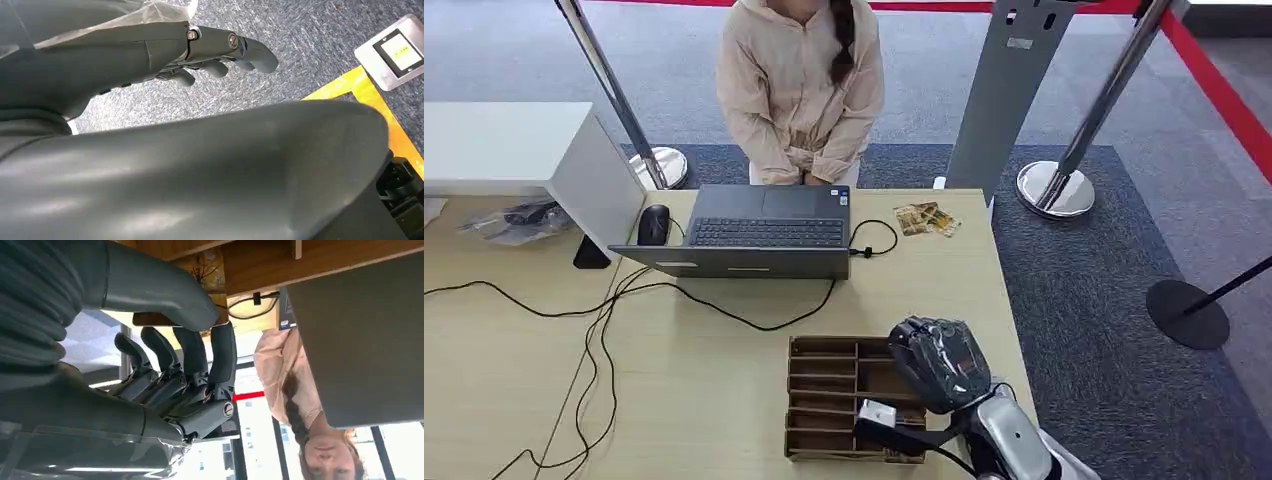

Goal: Pass the card to the sensor for recognition and then transmit it.

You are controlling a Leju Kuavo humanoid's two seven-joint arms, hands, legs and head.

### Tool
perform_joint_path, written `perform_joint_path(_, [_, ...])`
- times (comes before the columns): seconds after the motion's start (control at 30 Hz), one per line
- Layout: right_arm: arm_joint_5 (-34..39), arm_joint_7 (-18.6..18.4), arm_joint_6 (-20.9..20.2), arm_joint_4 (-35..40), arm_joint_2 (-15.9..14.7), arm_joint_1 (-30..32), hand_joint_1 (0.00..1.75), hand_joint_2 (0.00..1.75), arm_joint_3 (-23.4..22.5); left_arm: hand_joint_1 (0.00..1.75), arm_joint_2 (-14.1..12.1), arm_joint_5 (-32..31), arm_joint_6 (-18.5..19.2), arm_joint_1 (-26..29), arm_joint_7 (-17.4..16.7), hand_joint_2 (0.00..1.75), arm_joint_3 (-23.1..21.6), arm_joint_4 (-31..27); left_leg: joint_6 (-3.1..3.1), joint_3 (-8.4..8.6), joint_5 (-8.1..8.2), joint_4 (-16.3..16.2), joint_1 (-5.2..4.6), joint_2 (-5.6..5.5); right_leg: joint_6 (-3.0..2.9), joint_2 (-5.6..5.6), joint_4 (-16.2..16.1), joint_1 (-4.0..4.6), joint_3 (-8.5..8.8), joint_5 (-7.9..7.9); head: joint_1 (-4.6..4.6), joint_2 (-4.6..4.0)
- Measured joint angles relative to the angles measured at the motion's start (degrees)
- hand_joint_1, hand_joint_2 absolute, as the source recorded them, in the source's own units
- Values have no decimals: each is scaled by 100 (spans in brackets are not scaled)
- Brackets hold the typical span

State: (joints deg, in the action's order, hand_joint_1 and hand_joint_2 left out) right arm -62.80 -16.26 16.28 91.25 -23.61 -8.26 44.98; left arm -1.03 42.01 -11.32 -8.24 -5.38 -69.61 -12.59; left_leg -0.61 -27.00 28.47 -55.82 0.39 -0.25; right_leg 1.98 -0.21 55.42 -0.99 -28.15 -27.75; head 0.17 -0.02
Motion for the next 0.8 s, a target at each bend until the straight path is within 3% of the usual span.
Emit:
perform_joint_path(0.2, [-140,0,-22,151,-2,-30,175,175,-114,0,0,-2,2,0,7,0,0,0,0,-1,0,0,0,0,0,0,0,0,0,0,0,0])
perform_joint_path(0.53, [-391,57,-361,555,-7,-154,173,175,-391,0,0,4,9,0,26,0,-2,0,0,0,0,0,0,0,0,0,0,0,1,0,0,0])
perform_joint_path(0.8, [-520,129,-387,695,-2,-198,173,175,-474,0,0,20,11,-5,26,0,-2,0,0,-1,0,0,0,0,0,0,0,0,0,0,0,0])
